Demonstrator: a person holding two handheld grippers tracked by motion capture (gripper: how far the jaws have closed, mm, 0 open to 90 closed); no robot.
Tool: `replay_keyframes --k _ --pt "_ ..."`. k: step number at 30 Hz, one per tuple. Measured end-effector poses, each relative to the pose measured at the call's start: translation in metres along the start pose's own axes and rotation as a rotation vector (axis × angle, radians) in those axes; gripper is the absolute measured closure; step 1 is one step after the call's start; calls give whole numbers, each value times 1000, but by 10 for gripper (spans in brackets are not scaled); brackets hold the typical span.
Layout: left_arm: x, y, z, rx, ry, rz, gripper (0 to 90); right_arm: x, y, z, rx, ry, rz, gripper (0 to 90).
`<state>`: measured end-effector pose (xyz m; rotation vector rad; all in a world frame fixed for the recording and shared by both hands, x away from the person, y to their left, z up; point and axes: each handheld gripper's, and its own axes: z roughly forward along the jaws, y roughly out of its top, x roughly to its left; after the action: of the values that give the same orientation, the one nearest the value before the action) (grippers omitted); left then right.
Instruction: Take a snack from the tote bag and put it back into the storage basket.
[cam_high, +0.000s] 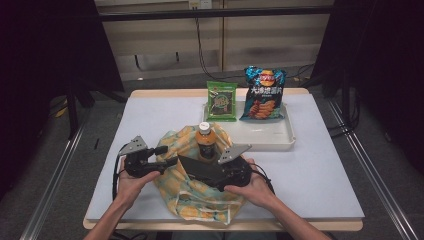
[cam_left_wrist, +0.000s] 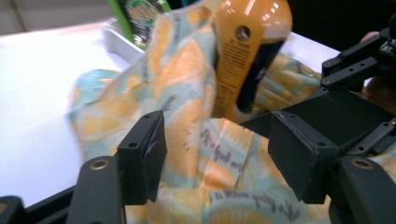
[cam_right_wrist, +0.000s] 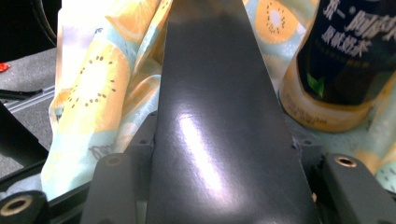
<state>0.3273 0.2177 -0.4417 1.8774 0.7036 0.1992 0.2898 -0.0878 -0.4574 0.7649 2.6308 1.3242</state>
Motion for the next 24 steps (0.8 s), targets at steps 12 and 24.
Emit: replay_keyframes --k 12,24 --pt "3 -7 6 51 24 19 874 8 -4 -5 7 9 -29 435" --pt "7 -9 -7 30 40 -18 898 1 -7 -27 -25 -18 -7 435"
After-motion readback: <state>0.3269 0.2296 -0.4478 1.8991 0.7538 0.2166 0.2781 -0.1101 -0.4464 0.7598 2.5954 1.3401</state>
